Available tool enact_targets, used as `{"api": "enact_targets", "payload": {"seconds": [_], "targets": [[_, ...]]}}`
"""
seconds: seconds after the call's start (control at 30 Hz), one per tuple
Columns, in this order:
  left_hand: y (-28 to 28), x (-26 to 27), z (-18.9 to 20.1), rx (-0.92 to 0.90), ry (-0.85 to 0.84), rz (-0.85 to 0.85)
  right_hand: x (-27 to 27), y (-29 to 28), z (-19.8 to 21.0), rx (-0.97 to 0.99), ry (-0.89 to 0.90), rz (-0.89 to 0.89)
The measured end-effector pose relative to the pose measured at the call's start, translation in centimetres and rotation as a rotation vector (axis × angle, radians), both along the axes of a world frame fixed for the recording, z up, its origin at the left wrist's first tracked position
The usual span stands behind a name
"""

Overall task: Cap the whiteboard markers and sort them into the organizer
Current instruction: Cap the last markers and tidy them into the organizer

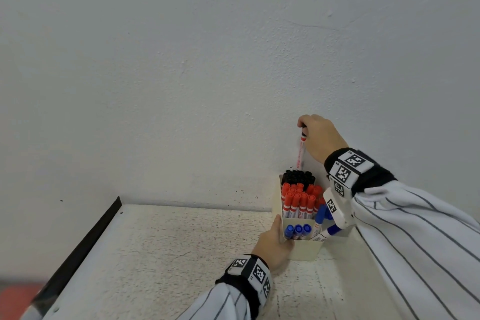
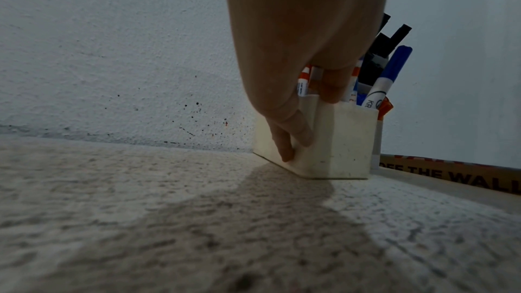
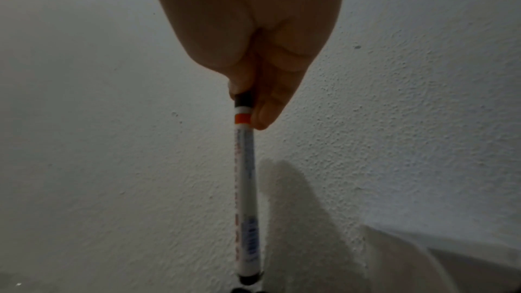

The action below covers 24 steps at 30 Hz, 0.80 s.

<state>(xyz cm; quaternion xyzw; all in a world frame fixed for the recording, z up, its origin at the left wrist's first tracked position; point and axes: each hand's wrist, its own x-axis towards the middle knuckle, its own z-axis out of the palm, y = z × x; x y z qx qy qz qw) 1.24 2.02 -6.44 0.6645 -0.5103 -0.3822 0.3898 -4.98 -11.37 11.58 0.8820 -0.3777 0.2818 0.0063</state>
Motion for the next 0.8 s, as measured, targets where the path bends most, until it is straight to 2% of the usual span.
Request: {"api": "enact_targets", "payload": {"seconds": [0.13,0.3,0.47,0.57,0.7,0.8], "targets": [[0.2,-0.1,0.3,-0.002,-0.003,0.007,-0.9,-0.2,-0.6,0.032,0.030,-0.008],[-0.1,-0.3,0.7,0.003,-0.011,0.020,-0.9,0.3,-0.6,0.085,-0.102,0.073],[-0.9,-0.5,0.0,-0.020,0.009,0.053,-2.3,-0.2,-0.7,0.041,-0.090,-0.043],[-1.2,-0.5,-0.5,-0.016,-0.028,0.025,-2.9,-0.2,-1.0,0.073,-0.087,-0.047],[-1.3,-0.3,-0.8,-0.004,-0.047,0.010,-2.8,-0.3,-0.6,0.181,-0.186,-0.010],[-1.3,-0.3,-0.6,0.013,-0.073,0.005,-3.0,-0.5,-0.3,0.113,-0.186,-0.031]]}}
